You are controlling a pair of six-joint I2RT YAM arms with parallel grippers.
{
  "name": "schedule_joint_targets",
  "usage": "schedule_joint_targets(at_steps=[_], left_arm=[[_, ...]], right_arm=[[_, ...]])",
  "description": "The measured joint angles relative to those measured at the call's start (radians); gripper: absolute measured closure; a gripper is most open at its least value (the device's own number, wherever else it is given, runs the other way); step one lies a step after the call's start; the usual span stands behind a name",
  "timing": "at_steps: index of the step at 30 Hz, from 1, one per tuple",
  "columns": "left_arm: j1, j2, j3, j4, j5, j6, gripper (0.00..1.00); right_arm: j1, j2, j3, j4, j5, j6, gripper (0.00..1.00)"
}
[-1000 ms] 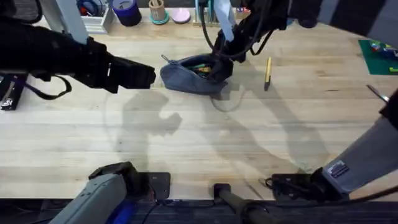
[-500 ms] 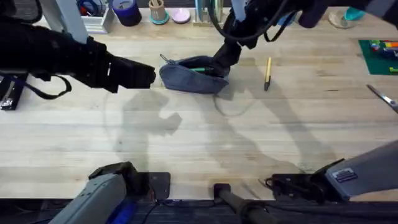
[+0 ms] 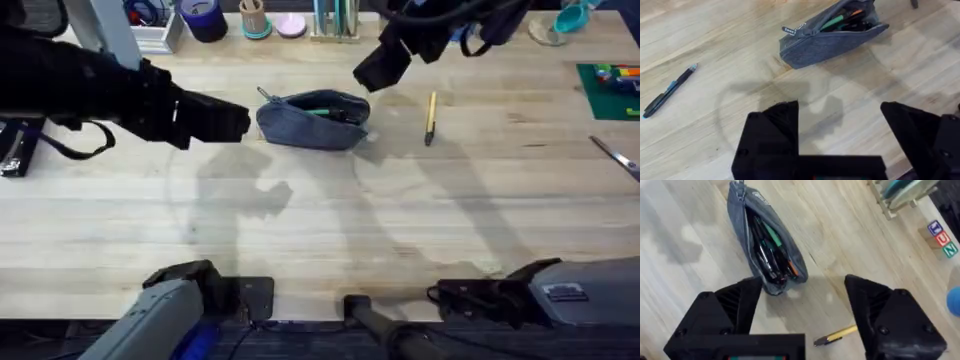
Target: Unzip the bag, pick up the pens from the table one at a time and place them inside, then zip the bag closed.
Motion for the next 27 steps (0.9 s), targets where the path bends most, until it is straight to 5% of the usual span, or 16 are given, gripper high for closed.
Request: schedule_joint_targets(at_steps=[17,27], left_arm=[[0.0,0.0,0.0,0.0,0.0,0.0,0.005],[0.0,0.0,0.0,0.0,0.0,0.0,0.006]], right_arm=[[-0.046,-0.067,0.001,-0.174,0.384,0.521,0.005],[-0.163,-0.067,0.001,-0.294,0.437,0.83,0.005]])
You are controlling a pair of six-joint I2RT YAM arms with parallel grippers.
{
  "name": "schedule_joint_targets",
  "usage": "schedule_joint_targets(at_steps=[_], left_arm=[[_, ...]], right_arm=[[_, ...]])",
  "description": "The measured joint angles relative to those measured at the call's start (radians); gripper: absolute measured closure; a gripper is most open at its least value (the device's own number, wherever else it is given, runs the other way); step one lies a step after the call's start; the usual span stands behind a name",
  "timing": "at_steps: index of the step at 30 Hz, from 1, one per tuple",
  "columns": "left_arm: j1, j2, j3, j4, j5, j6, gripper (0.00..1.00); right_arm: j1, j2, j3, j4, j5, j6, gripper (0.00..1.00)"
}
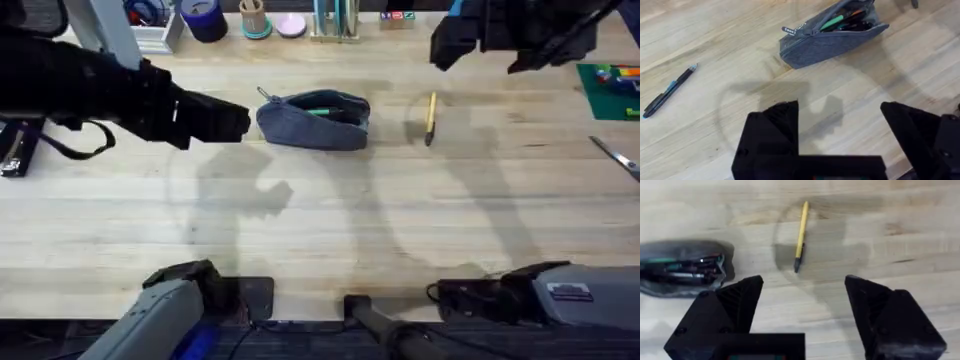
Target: Unzip the bag, pick up the pens from the table one at a time and place them inside, then zip the bag closed.
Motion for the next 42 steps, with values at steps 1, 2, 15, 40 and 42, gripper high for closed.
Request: schedule_joint_targets(at_steps=[1,2,15,40,42], left_arm=[[0.0,0.0,0.0,0.0,0.0,0.0,0.006],[0.0,0.0,0.0,0.0,0.0,0.0,0.005],[0.0,0.0,0.0,0.0,0.0,0.0,0.006],[0.0,0.0,0.0,0.0,0.0,0.0,0.006],[0.0,0.0,0.0,0.0,0.0,0.0,0.005]], right_arm=[[-0.009,0.0,0.0,0.0,0.0,0.019,0.005],[-0.015,0.0,0.0,0.0,0.0,0.032,0.005],[-0.021,0.0,0.0,-0.005,0.0,0.092,0.005],[-0.126,0.316,0.001,0.065,-0.102,0.07,0.006],[-0.132,0.341,0.001,0.075,-0.104,0.063,0.007]])
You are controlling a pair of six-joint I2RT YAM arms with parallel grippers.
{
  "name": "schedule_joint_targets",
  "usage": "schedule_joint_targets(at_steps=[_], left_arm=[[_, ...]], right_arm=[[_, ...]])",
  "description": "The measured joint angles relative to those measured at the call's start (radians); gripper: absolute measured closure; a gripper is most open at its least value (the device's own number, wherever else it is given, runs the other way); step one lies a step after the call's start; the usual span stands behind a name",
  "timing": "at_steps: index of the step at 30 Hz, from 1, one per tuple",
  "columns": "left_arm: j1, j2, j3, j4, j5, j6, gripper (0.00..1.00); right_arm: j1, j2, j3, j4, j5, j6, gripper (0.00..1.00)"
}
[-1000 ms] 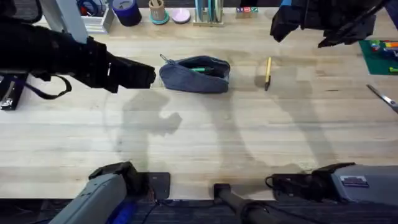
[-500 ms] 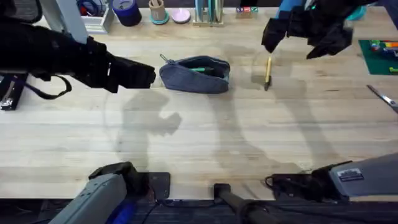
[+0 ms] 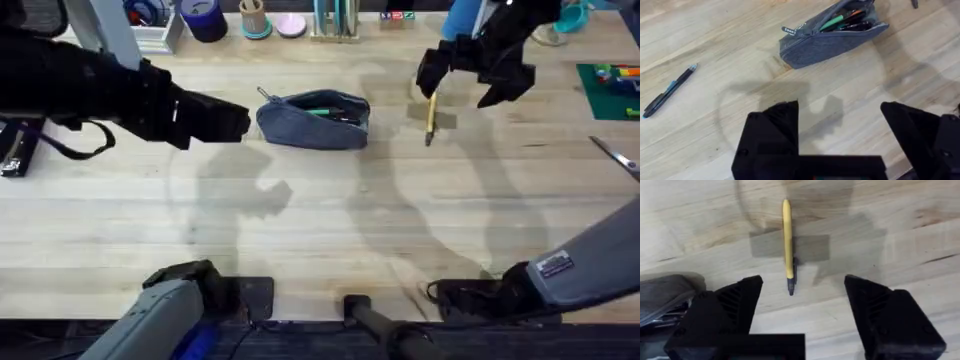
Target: Unzip the bag, pick up the pens from the table one at a time and place them inside, then zip the bag closed.
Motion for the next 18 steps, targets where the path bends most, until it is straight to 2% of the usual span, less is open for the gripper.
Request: schedule_joint_targets(at_steps=[6,13,18], left_arm=[[0.0,0.0,0.0,0.0,0.0,0.0,0.005],[0.0,0.0,0.0,0.0,0.0,0.0,0.006],[0.0,0.0,0.0,0.0,0.0,0.0,0.004]], right_arm=[[0.0,0.059,0.0,0.031,-0.009,-0.012,0.008],[0.0,0.149,0.0,0.089,-0.07,-0.012,0.013],[0.0,0.197,0.0,0.096,-0.078,-0.011,0.048]])
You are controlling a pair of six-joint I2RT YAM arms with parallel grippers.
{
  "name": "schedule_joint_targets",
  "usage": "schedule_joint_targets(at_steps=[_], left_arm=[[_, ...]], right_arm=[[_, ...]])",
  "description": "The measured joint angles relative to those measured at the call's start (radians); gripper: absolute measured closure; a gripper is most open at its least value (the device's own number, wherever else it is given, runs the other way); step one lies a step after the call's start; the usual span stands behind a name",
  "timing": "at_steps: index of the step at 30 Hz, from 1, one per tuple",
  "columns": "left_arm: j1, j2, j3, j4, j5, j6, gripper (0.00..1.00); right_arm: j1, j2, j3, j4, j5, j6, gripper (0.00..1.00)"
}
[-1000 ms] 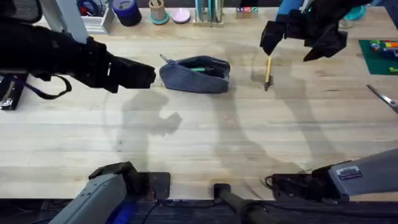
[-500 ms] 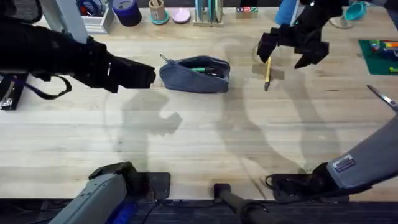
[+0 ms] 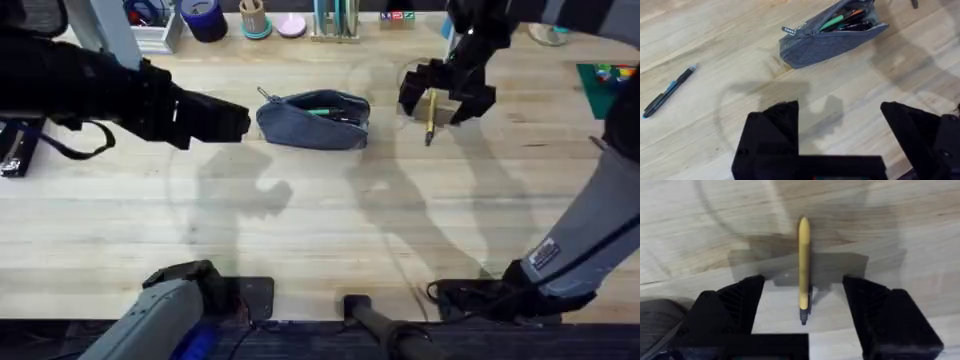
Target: Unzip the bag, pick up the pens from the table one at a time and place them inside, then zip the bag closed.
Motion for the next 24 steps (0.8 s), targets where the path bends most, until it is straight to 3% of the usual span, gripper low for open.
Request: schedule_joint_targets(at_steps=[6,8,11,14,17,24], left_arm=[[0.0,0.0,0.0,0.0,0.0,0.0,0.005],[0.0,0.0,0.0,0.0,0.0,0.0,0.005],[0.0,0.0,0.0,0.0,0.0,0.0,0.006],[0.0,0.0,0.0,0.0,0.0,0.0,0.005],[0.0,0.0,0.0,0.0,0.0,0.0,0.006],[0.0,0.0,0.0,0.0,0.0,0.0,0.006]], right_arm=[[-0.001,0.011,0.012,-0.001,0.001,0.002,0.197],[-0.002,0.014,0.016,-0.001,0.001,0.004,0.362],[-0.001,0.016,0.021,0.004,-0.001,0.009,0.721],[-0.001,0.016,0.021,0.009,-0.009,0.013,0.877],[-0.001,0.016,0.022,0.01,-0.011,0.013,0.96],[-0.001,0.016,0.023,0.01,-0.011,0.013,0.966]])
